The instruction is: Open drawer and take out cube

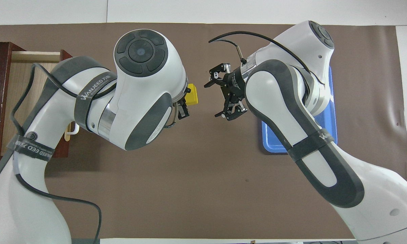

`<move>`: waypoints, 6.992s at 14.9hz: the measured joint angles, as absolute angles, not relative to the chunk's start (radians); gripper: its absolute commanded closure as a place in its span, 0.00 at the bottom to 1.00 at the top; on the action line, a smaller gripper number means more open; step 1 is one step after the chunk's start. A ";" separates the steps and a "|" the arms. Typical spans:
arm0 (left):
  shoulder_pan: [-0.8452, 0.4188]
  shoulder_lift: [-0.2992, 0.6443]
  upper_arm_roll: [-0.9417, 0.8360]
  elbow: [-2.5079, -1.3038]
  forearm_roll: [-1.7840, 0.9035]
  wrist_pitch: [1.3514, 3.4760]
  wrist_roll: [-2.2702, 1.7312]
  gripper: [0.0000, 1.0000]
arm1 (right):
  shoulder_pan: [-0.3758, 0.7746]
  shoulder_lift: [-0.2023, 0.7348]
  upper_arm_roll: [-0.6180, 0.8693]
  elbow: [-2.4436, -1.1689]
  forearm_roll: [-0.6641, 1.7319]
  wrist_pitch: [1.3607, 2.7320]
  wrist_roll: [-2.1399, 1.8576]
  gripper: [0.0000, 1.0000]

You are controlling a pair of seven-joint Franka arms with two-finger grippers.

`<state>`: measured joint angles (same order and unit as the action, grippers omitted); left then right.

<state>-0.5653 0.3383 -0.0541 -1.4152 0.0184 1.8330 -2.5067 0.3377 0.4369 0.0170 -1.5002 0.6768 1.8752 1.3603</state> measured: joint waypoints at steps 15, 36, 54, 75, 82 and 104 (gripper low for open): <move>-0.565 0.342 -0.054 -1.416 0.018 1.845 -2.518 1.00 | 0.338 0.437 0.017 -1.429 0.680 1.867 1.382 0.00; -0.562 0.344 -0.053 -1.419 0.018 1.867 -2.537 1.00 | 0.416 0.455 0.017 -1.428 0.703 1.991 1.384 0.05; -0.563 0.345 -0.055 -1.420 0.019 1.886 -2.548 1.00 | 0.406 0.456 0.016 -1.427 0.713 2.014 1.409 1.00; -0.230 0.221 -0.038 -1.648 0.046 1.766 -1.933 0.00 | -0.049 0.452 -0.002 -1.476 0.775 1.792 1.209 1.00; -0.108 0.179 -0.037 -1.756 0.080 1.828 -1.741 0.00 | -0.212 0.405 -0.004 -1.741 0.807 1.730 0.951 1.00; 0.161 0.152 -0.039 -1.829 0.112 1.974 -1.413 0.00 | -0.281 0.374 -0.003 -2.016 0.861 1.904 0.801 1.00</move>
<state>0.1605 0.1521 -0.0390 -1.8291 0.1120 1.9742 -1.4129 -0.2807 0.3739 -0.0025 -2.0157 0.8613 1.9037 0.8012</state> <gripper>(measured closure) 0.000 0.441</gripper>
